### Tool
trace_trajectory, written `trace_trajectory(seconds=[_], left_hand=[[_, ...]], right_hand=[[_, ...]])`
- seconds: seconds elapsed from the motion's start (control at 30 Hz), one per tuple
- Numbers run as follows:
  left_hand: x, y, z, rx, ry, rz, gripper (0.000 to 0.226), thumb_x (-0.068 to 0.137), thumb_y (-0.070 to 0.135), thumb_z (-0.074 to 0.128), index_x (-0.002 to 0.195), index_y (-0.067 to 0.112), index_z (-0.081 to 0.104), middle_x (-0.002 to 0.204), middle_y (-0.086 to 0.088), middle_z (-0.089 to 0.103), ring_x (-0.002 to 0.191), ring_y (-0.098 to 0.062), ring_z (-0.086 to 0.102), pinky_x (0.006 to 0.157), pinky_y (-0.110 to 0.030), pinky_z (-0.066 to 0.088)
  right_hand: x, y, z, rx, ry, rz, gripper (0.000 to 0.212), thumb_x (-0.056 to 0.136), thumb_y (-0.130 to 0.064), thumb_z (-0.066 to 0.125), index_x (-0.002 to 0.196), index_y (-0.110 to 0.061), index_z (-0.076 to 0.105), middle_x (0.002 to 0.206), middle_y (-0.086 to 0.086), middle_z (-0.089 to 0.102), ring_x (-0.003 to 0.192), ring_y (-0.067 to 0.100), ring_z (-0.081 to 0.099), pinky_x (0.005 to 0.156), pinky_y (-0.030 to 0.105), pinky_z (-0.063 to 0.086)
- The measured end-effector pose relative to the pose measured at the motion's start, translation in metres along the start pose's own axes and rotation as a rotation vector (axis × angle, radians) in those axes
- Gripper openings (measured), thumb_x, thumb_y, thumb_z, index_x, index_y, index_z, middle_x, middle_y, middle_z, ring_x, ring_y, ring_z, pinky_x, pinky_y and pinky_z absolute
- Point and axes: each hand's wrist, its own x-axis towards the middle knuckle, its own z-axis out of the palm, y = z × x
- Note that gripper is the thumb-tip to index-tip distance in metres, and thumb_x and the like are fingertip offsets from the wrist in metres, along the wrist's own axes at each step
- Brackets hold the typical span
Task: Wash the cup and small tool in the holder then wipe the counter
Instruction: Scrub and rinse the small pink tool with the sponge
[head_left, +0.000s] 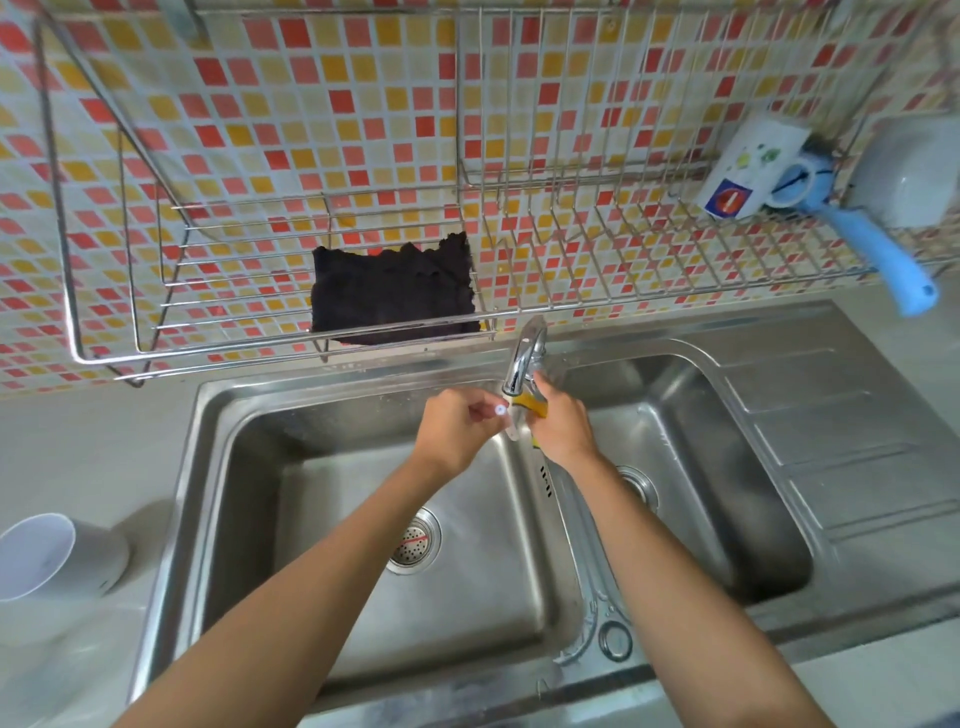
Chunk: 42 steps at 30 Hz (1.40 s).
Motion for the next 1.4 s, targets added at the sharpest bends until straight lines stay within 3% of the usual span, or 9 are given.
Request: trace_trajectory(seconds=[0.13,0.23,0.43,0.57,0.7,0.8,1.0,1.1,1.4], left_hand=[[0.001,0.008,0.0,0.025,-0.026,0.014,0.007,0.08,0.021,0.078,0.08,0.018,0.072,0.07,0.007,0.065,0.064,-0.001,0.055,0.06,-0.001,0.036],[0.003,0.01,-0.001,0.058,-0.022,0.036,0.028,0.079,0.023,0.079,0.062,0.023,0.056,0.063,0.005,0.06,0.059,-0.004,0.05,0.056,-0.005,0.036],[-0.006,0.001,-0.006,0.104,-0.015,0.123,0.013,0.081,0.027,0.077,0.088,0.016,0.076,0.079,0.002,0.072,0.071,-0.013,0.062,0.065,-0.01,0.041],[-0.009,-0.004,-0.009,0.075,0.084,0.116,0.009,0.081,0.021,0.076,0.09,0.021,0.076,0.08,0.008,0.07,0.068,-0.004,0.059,0.066,-0.011,0.042],[-0.011,0.0,-0.002,0.111,0.017,0.13,0.017,0.082,0.022,0.076,0.099,0.019,0.076,0.088,0.003,0.073,0.071,-0.007,0.061,0.068,-0.008,0.043],[-0.012,0.002,-0.001,0.084,0.009,0.124,0.021,0.083,0.024,0.075,0.105,0.023,0.075,0.091,0.003,0.073,0.074,-0.008,0.063,0.072,-0.014,0.046],[-0.021,-0.01,-0.017,0.072,0.047,0.102,0.018,0.085,0.024,0.073,0.101,0.017,0.076,0.091,0.001,0.074,0.074,-0.009,0.061,0.067,-0.001,0.038],[-0.029,-0.023,-0.034,0.061,0.102,0.062,0.017,0.085,0.022,0.073,0.1,0.015,0.076,0.092,0.0,0.075,0.076,-0.01,0.063,0.068,-0.001,0.039],[-0.07,-0.09,-0.087,0.113,0.206,-0.123,0.021,0.084,0.027,0.073,0.102,0.015,0.076,0.091,-0.003,0.075,0.083,-0.016,0.069,0.08,-0.028,0.052]], right_hand=[[-0.005,0.002,-0.002,0.072,0.007,0.03,0.065,0.091,-0.021,0.062,0.148,-0.024,0.032,0.124,0.009,0.064,0.112,0.032,0.059,0.089,0.034,0.047],[-0.014,0.008,0.0,0.219,0.077,0.101,0.068,0.089,-0.026,0.065,0.148,-0.024,0.032,0.114,0.005,0.068,0.103,0.025,0.063,0.082,0.03,0.047],[-0.035,0.029,0.006,0.403,0.126,0.206,0.07,0.084,-0.027,0.067,0.147,-0.024,0.036,0.109,-0.001,0.061,0.099,0.019,0.06,0.095,0.039,0.048],[-0.045,0.037,0.008,0.513,0.141,0.255,0.066,0.083,-0.024,0.066,0.144,-0.021,0.041,0.137,-0.004,0.054,0.113,0.015,0.058,0.101,0.037,0.046],[-0.052,0.03,0.012,0.6,0.119,0.29,0.071,0.073,-0.037,0.06,0.141,-0.024,0.045,0.137,-0.006,0.055,0.106,0.017,0.061,0.098,0.044,0.048],[-0.053,0.024,0.015,0.698,0.122,0.334,0.055,0.083,-0.02,0.059,0.137,-0.023,0.051,0.129,-0.004,0.06,0.107,0.018,0.063,0.099,0.042,0.048],[-0.052,-0.002,0.018,1.15,-0.104,0.569,0.035,0.087,-0.005,0.038,0.109,-0.022,0.059,0.098,0.011,0.062,0.082,0.026,0.06,0.067,0.036,0.052],[-0.052,-0.016,0.026,1.117,-0.181,0.533,0.023,0.093,-0.006,0.039,0.093,-0.022,0.055,0.086,0.007,0.059,0.07,0.021,0.056,0.057,0.027,0.044],[-0.054,-0.038,0.038,0.931,-0.244,0.303,0.008,0.101,-0.024,0.046,0.093,-0.022,0.044,0.086,0.007,0.065,0.056,0.014,0.056,0.05,0.024,0.038]])
